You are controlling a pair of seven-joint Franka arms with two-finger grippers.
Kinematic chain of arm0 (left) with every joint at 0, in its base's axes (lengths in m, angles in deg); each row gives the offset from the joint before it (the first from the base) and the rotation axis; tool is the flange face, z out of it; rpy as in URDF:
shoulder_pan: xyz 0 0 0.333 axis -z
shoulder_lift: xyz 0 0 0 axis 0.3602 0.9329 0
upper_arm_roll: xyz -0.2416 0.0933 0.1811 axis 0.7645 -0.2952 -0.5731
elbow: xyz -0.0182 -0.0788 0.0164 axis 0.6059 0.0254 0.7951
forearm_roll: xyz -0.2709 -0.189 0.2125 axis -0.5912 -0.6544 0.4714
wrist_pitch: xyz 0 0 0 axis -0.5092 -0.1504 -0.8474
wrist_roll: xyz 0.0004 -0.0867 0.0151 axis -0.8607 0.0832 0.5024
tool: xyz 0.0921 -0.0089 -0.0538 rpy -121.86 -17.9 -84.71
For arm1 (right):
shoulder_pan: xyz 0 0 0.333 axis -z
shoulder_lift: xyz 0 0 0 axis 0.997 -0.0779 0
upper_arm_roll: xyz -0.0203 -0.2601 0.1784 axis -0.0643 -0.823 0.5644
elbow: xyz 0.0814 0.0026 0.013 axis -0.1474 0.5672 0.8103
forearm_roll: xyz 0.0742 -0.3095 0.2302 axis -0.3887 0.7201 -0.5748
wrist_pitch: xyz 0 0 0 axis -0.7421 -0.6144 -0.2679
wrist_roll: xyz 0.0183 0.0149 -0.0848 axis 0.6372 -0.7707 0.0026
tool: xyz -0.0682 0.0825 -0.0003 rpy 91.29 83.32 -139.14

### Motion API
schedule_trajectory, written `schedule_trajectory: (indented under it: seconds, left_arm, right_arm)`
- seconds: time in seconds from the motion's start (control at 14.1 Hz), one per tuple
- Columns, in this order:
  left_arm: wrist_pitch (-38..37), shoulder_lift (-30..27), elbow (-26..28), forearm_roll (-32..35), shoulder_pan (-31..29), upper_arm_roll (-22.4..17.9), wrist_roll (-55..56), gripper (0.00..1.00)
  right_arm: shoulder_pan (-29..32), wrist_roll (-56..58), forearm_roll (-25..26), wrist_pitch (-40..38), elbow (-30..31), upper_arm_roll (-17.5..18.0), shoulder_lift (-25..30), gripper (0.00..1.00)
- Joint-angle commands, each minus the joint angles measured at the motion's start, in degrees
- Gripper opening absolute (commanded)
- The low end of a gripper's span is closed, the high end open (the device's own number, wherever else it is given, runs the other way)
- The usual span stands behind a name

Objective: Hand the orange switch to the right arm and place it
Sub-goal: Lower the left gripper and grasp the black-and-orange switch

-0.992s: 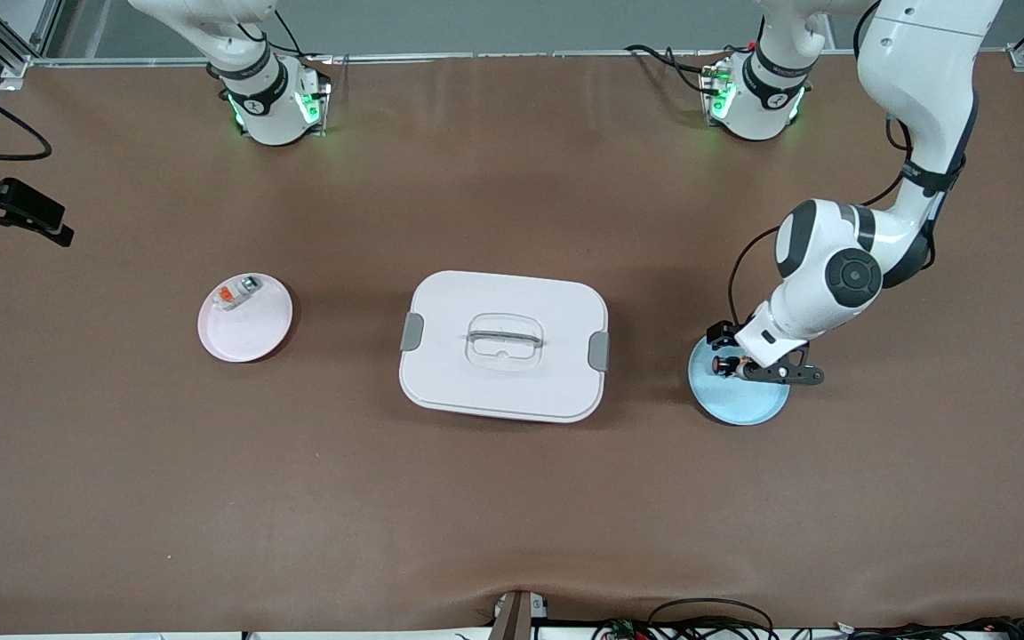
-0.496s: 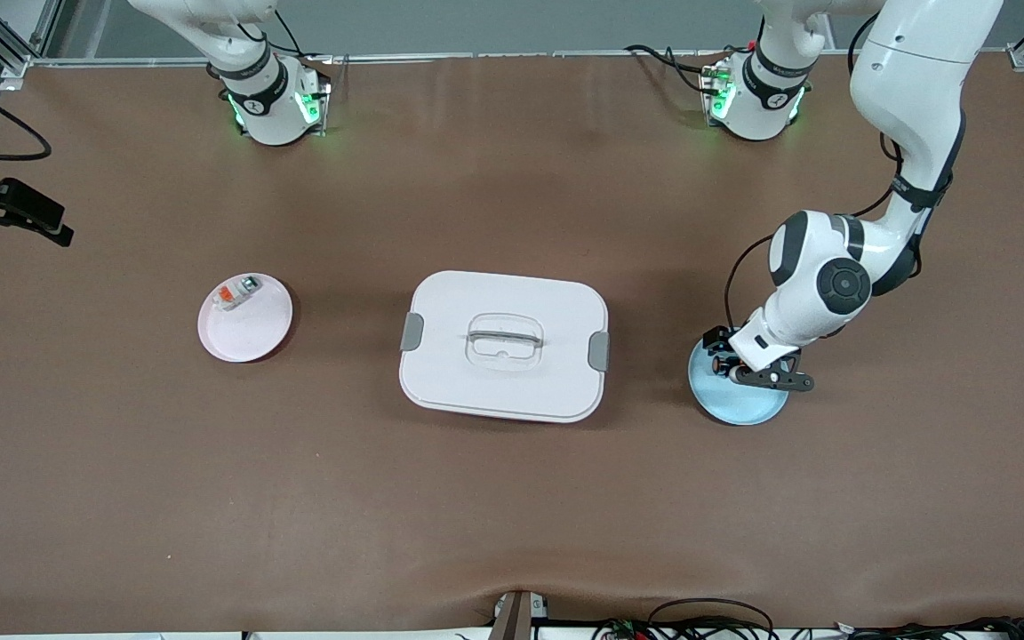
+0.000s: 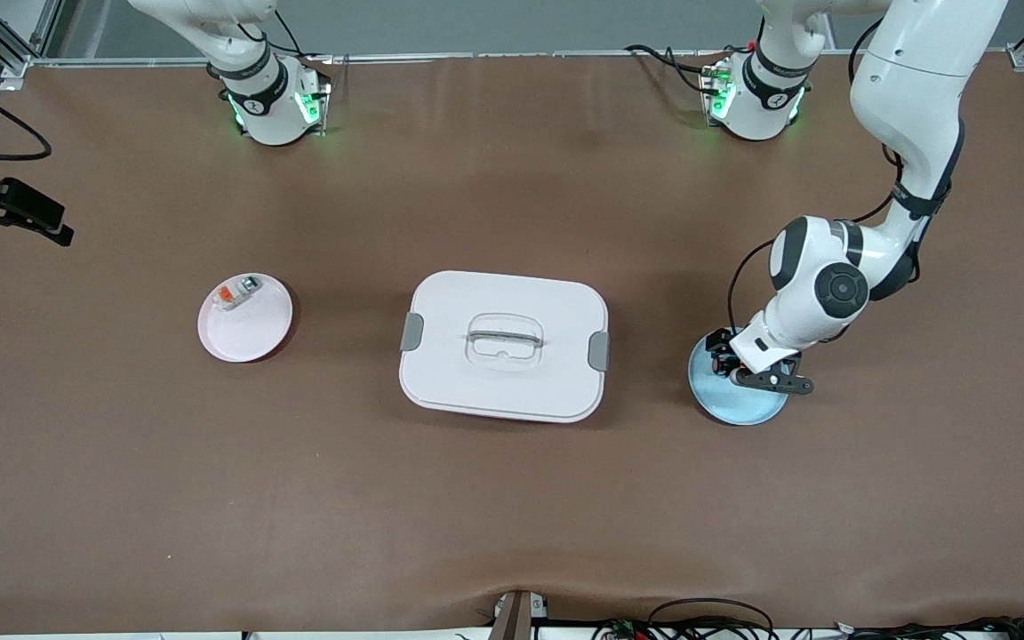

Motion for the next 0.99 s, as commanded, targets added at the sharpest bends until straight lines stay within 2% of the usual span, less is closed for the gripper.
schedule_trajectory:
  seconds: [0.0, 0.71, 0.92]
  left_arm:
    - [1.67, 1.13, -0.6, 1.0, -0.2, 0.37, 0.75, 1.0]
    - [3.87, 2.36, -0.78, 1.0, -0.11, 0.37, 1.45, 1.0]
    - [3.87, 2.18, -0.7, 1.0, -0.12, 0.37, 1.54, 0.77]
  right_arm:
    - [0.31, 0.08, -0.36, -0.45, -0.06, -0.02, 0.38, 1.0]
    - [0.49, -0.01, -0.36, -0.27, 0.03, -0.11, 0.21, 1.0]
    - [0.32, -0.27, -0.36, -0.1, 0.03, -0.11, 0.21, 1.0]
